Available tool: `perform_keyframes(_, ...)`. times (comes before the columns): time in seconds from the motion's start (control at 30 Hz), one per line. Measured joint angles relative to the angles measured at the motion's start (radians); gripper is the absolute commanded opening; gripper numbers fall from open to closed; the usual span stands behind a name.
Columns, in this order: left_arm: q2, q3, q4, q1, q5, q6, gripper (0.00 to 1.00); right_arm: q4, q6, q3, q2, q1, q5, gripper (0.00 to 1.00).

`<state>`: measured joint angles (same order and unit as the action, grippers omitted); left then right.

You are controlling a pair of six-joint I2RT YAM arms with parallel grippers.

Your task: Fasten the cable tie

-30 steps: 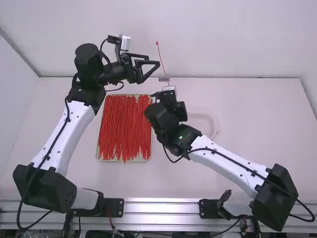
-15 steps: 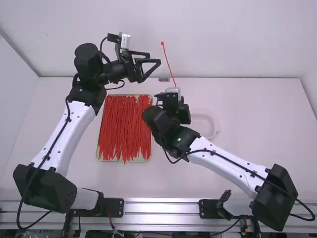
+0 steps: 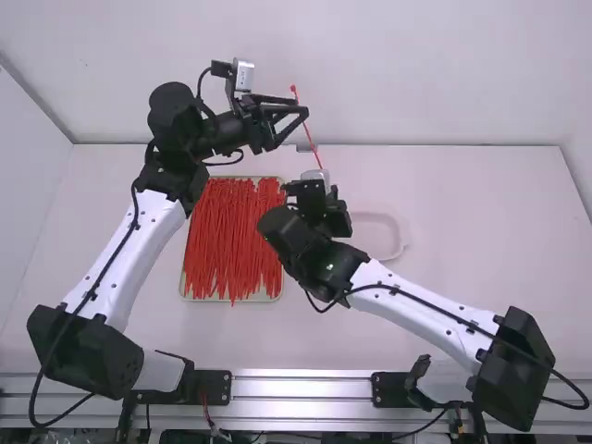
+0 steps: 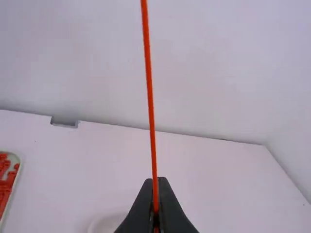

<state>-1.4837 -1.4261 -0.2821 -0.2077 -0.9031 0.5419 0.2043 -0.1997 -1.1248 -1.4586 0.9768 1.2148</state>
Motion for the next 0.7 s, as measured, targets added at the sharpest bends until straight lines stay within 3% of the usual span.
perform_keyframes(0.3,0.000,0.000,-0.019,0.000,0.000,0.013,0.45,0.009,0.000,0.000,0.000,0.000,-0.001,0.00)
perform_keyframes(0.47,0.000,0.000,-0.029,0.000,0.004,0.022,0.33,0.015,0.000,0.000,0.000,0.000,-0.001,0.00)
perform_keyframes(0.53,0.000,0.000,-0.038,0.000,0.009,0.027,0.26,0.017,-0.002,0.000,0.000,0.000,-0.001,0.00)
perform_keyframes(0.63,0.000,0.000,-0.043,0.000,0.013,0.039,0.04,0.017,-0.003,0.000,0.000,0.000,-0.001,0.00)
perform_keyframes(0.7,0.000,0.000,-0.039,0.000,0.018,0.039,0.01,0.017,-0.003,0.000,0.000,0.000,-0.001,0.00)
